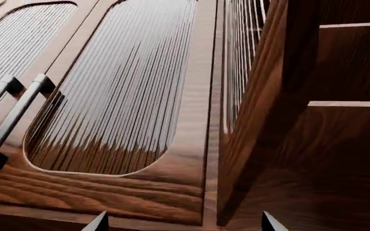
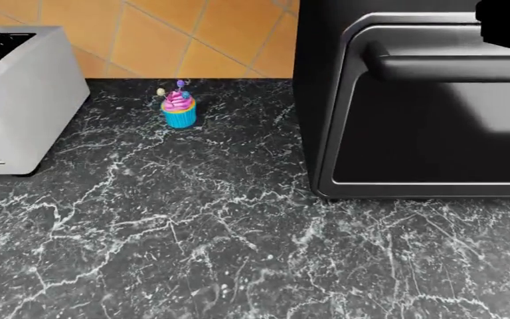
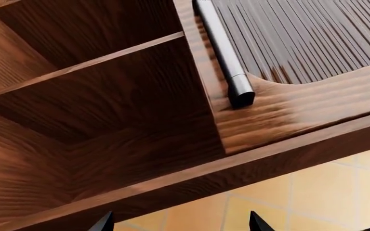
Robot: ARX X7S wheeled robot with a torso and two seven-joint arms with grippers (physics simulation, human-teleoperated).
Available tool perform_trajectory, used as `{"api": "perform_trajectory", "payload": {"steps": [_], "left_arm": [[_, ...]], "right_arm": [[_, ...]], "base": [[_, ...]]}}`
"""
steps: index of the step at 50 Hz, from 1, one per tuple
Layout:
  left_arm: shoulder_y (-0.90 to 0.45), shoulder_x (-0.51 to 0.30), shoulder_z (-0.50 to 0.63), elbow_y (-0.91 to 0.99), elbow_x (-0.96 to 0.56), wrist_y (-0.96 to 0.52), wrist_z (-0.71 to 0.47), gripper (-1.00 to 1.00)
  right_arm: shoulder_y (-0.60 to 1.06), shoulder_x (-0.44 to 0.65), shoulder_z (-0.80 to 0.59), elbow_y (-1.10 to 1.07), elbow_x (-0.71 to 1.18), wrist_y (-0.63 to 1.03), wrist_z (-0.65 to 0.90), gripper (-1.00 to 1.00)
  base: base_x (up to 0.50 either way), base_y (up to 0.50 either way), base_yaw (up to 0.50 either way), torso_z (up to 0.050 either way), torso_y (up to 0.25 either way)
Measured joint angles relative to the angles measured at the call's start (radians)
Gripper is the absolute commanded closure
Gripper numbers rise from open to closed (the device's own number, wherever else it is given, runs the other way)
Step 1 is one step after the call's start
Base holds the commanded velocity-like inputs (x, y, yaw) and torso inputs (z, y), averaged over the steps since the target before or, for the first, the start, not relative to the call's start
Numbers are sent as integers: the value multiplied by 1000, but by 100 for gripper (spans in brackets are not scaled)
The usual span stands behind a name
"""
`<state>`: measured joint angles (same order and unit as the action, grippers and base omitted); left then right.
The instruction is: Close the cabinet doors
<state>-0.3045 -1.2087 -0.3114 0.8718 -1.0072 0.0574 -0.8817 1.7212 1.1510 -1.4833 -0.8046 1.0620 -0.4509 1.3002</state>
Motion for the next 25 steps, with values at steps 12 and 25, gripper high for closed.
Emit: {"api": "perform_trajectory", "payload": {"steps": [12,25], "left_arm": [[30,-44,-321,-58,-174,-107,18,-100],[22,-132,-421,-117,-262,-113,16,-100]], "right_arm": [[-8,-1,9,0,-4,0,12,-100],[-13,-1,16,0,-1,3,11,-100]], "base": [[0,0,0,0,0],[0,0,0,0,0]]}}
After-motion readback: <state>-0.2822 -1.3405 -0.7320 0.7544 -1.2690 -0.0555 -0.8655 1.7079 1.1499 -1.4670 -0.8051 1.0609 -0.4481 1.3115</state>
